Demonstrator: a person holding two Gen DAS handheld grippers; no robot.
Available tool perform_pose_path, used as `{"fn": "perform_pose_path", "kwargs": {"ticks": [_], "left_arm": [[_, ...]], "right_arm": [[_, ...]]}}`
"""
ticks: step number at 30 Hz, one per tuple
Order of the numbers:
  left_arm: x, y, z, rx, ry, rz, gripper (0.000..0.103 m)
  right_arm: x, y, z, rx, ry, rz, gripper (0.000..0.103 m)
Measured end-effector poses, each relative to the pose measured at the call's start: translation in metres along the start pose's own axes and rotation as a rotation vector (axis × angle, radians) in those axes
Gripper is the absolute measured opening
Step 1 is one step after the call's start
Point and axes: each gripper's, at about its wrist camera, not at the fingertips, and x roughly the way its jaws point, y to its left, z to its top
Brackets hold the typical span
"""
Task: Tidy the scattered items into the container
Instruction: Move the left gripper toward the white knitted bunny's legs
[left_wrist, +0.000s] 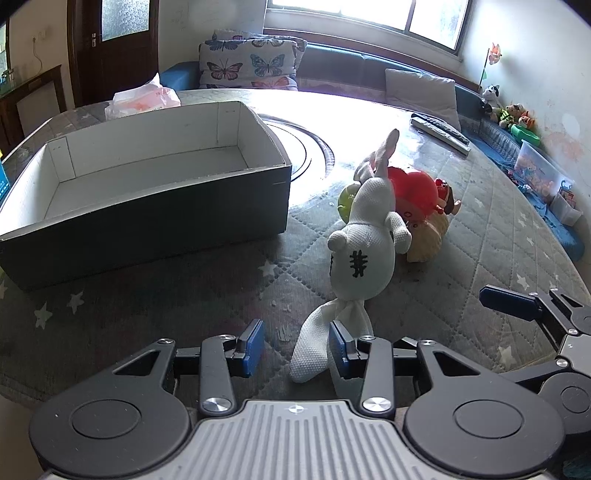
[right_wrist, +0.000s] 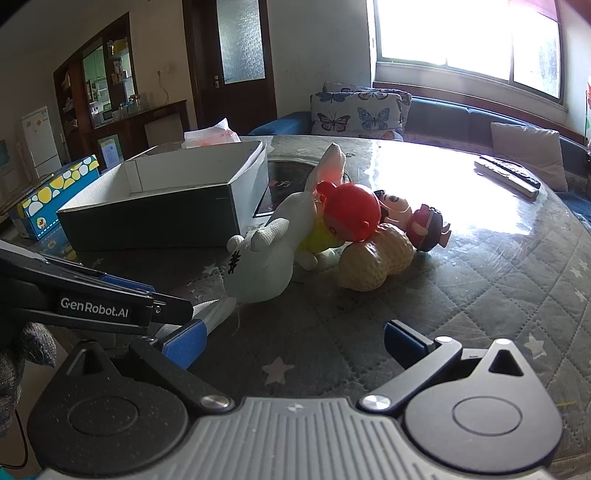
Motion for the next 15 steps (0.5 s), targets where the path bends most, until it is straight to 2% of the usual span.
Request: {"fn": "perform_pose_path", "kwargs": {"ticks": [15], "left_arm": [[0.0049, 0.0049, 0.0078, -0.010, 0.004, -0.003, 0.041]], "right_arm": [[0.0088, 0.0022, 0.0061, -0.005, 0.020, 0.011, 0.103]]}}
